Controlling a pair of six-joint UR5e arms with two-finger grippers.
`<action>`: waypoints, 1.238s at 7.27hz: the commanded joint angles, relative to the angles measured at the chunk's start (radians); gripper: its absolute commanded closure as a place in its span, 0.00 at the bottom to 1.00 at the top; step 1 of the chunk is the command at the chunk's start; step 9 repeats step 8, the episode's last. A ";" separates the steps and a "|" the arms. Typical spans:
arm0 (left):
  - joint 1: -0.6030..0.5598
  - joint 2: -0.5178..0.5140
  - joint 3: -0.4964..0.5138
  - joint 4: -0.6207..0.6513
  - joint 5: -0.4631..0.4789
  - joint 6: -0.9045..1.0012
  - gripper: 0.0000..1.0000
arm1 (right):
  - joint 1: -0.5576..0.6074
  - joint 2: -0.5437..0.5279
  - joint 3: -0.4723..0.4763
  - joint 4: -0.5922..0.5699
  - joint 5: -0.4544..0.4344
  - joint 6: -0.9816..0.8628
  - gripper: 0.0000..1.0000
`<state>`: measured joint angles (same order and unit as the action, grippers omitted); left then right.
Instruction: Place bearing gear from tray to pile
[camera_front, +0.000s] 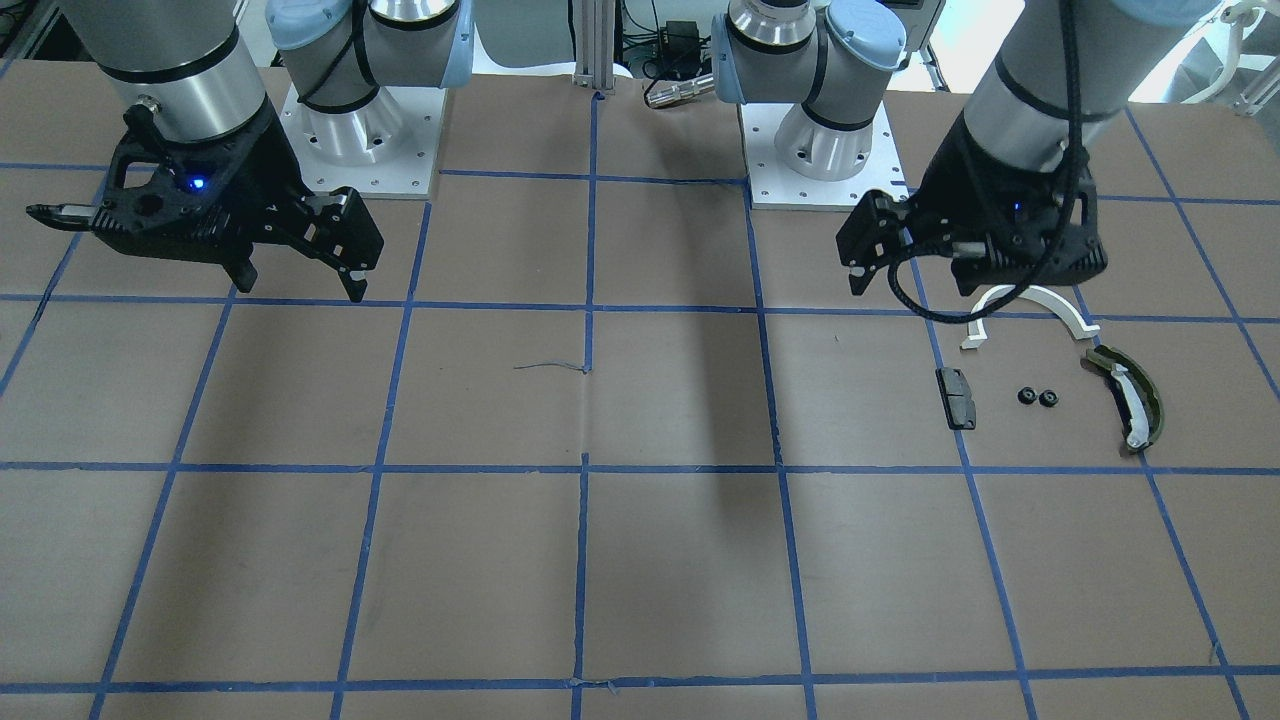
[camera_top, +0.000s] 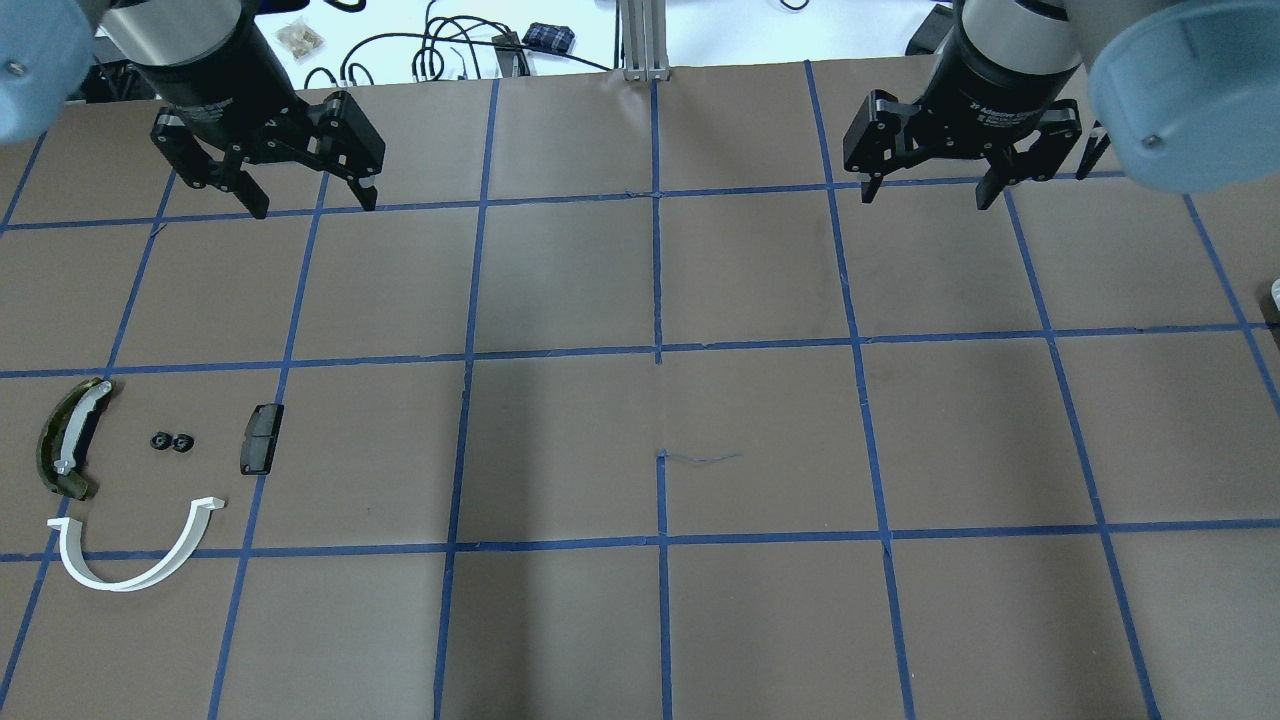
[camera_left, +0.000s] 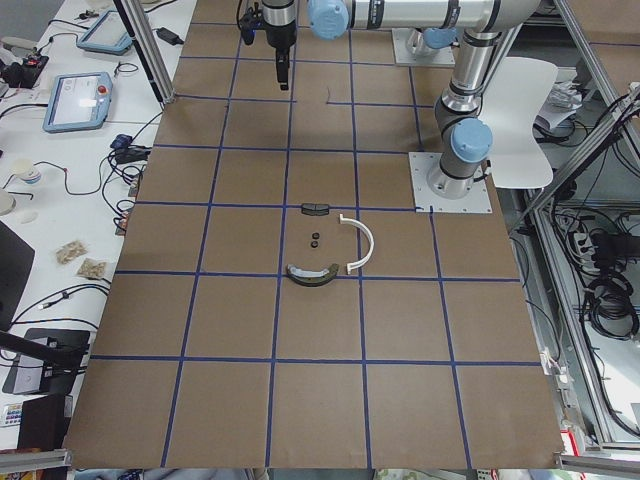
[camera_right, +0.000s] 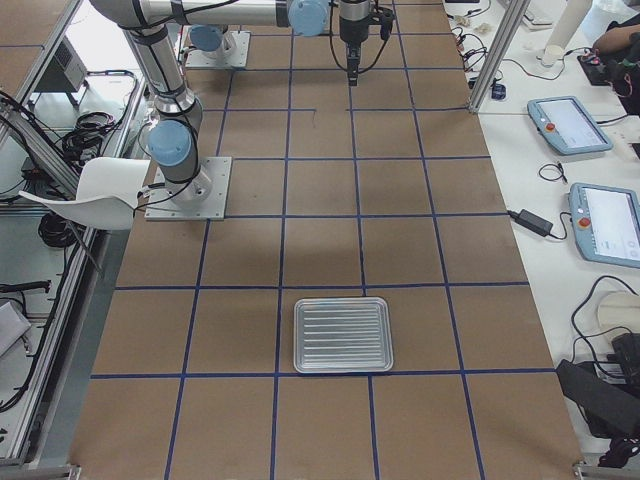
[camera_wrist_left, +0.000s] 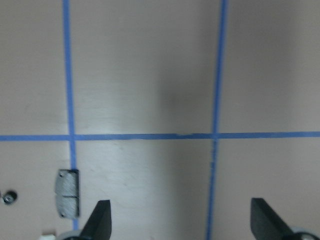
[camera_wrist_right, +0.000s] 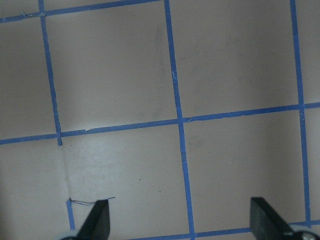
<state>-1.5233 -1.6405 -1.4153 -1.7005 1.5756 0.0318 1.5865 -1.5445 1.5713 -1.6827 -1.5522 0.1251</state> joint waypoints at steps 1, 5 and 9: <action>-0.011 0.051 0.016 -0.094 0.017 -0.018 0.00 | -0.002 0.001 0.000 0.000 -0.002 -0.004 0.00; -0.034 0.056 -0.034 -0.033 0.003 -0.004 0.00 | 0.000 0.000 -0.007 0.001 0.009 -0.012 0.00; -0.031 0.060 -0.051 -0.031 0.001 0.003 0.00 | 0.001 -0.002 -0.008 0.004 0.012 -0.010 0.00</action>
